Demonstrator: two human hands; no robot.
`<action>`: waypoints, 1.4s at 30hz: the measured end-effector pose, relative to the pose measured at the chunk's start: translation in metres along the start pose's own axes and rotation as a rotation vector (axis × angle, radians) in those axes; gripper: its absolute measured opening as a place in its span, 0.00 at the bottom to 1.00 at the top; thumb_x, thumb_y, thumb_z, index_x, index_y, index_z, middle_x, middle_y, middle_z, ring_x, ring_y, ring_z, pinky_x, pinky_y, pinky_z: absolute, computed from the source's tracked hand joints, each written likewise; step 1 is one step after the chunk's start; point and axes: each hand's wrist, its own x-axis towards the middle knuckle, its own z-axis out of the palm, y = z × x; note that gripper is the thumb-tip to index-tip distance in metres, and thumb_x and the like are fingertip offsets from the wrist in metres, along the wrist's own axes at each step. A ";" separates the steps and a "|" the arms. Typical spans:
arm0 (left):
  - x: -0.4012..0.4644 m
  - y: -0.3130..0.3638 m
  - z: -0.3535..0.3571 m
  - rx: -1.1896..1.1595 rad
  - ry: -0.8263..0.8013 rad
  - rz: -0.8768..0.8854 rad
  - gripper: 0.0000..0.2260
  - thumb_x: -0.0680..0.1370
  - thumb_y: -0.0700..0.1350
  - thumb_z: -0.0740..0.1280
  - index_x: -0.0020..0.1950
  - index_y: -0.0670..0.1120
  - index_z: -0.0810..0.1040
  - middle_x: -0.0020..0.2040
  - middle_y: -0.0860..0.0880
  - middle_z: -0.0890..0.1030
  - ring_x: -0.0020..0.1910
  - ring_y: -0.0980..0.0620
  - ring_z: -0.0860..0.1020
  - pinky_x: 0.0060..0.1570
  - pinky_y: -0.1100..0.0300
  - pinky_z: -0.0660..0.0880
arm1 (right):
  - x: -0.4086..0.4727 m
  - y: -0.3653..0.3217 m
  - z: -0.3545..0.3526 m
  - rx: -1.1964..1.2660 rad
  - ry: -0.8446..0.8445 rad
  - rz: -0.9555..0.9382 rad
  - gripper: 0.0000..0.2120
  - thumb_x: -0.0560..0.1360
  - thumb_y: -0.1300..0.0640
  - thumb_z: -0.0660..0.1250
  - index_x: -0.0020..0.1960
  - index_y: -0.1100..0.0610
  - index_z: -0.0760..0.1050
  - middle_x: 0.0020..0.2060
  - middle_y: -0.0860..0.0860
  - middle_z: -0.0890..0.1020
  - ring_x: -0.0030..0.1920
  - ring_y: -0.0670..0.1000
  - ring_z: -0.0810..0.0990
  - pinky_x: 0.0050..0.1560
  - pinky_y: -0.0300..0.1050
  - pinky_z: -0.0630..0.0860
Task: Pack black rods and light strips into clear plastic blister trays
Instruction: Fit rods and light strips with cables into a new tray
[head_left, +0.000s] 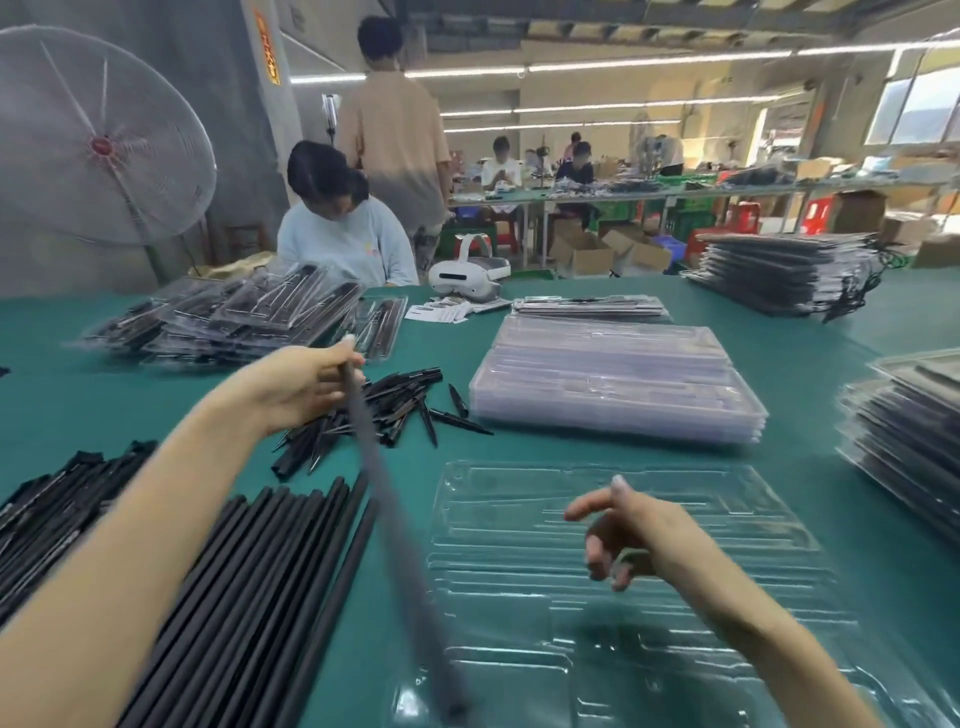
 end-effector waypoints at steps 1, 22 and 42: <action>-0.003 0.000 0.018 -0.073 0.036 0.026 0.11 0.81 0.46 0.60 0.43 0.40 0.73 0.37 0.46 0.73 0.29 0.54 0.76 0.26 0.68 0.75 | 0.000 -0.005 -0.012 0.130 -0.108 0.054 0.32 0.70 0.31 0.55 0.57 0.54 0.79 0.38 0.58 0.82 0.38 0.52 0.81 0.36 0.41 0.77; -0.049 -0.116 0.090 0.929 -0.112 0.221 0.12 0.65 0.42 0.78 0.30 0.56 0.79 0.33 0.58 0.80 0.35 0.61 0.77 0.44 0.59 0.76 | -0.056 0.014 -0.130 -0.728 0.138 0.028 0.09 0.61 0.54 0.78 0.40 0.45 0.86 0.37 0.46 0.81 0.39 0.48 0.81 0.43 0.39 0.76; -0.040 -0.137 0.061 0.858 0.183 0.136 0.11 0.74 0.43 0.72 0.39 0.57 0.74 0.36 0.55 0.77 0.35 0.57 0.74 0.35 0.59 0.69 | -0.044 0.022 -0.122 -0.944 0.149 -0.095 0.12 0.65 0.61 0.78 0.34 0.45 0.82 0.36 0.43 0.80 0.34 0.45 0.76 0.37 0.34 0.71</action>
